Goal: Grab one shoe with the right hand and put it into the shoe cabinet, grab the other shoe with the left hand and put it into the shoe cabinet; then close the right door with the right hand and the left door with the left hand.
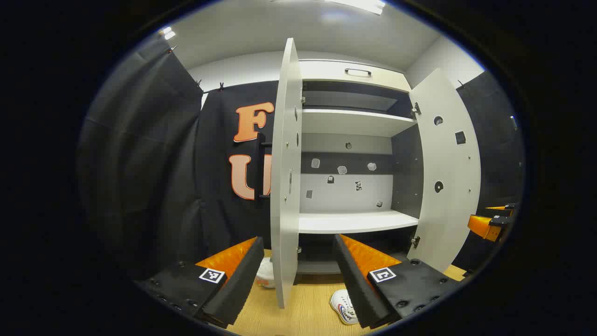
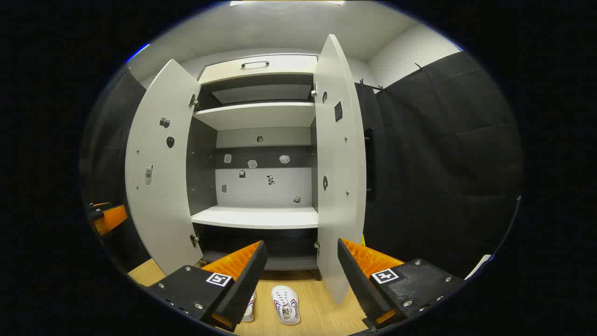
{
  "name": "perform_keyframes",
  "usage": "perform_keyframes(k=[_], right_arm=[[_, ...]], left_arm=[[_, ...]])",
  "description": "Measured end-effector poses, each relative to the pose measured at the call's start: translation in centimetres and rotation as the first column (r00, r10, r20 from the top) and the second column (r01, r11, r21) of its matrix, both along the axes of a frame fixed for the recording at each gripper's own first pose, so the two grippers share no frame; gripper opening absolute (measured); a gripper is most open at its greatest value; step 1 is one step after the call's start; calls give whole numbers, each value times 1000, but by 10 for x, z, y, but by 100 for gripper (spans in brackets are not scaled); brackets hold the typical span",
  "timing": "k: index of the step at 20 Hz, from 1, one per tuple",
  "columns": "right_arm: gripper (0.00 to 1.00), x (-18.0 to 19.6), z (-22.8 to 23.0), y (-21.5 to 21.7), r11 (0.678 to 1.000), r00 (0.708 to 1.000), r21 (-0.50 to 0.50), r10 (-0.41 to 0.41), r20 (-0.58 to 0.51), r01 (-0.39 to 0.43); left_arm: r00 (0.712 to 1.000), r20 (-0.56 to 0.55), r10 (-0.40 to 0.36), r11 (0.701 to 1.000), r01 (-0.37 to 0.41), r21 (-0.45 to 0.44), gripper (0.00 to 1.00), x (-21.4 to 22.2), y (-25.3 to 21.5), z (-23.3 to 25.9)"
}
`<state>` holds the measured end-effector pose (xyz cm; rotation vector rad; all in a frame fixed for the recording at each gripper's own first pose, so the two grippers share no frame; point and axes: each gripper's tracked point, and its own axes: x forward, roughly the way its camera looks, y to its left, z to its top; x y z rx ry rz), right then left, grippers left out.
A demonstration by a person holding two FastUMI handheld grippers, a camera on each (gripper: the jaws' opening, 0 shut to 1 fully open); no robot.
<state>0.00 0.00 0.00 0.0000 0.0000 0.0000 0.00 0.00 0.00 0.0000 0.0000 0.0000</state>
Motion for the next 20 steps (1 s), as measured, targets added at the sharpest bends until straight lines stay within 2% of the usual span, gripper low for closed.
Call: perform_keyframes(k=[14,15,16,20], right_arm=[[93,9,-12,2,1000,1000,-1,16,-23,-16],[93,9,-15,1,1000,999,-4,15,-29,-16],[93,11,-21,1,1000,999,-6,15,-38,-15],[93,22,-57,1,1000,995,-14,15,-99,-16]], left_arm=[[1000,-7,-1,1000,1,25,97,2,-5,-4],[1000,-10,-3,1000,3,22,94,3,-6,-5],[1000,-13,-6,1000,6,18,96,2,-7,-6],[1000,-21,0,1000,0,21,94,3,-5,-9]])
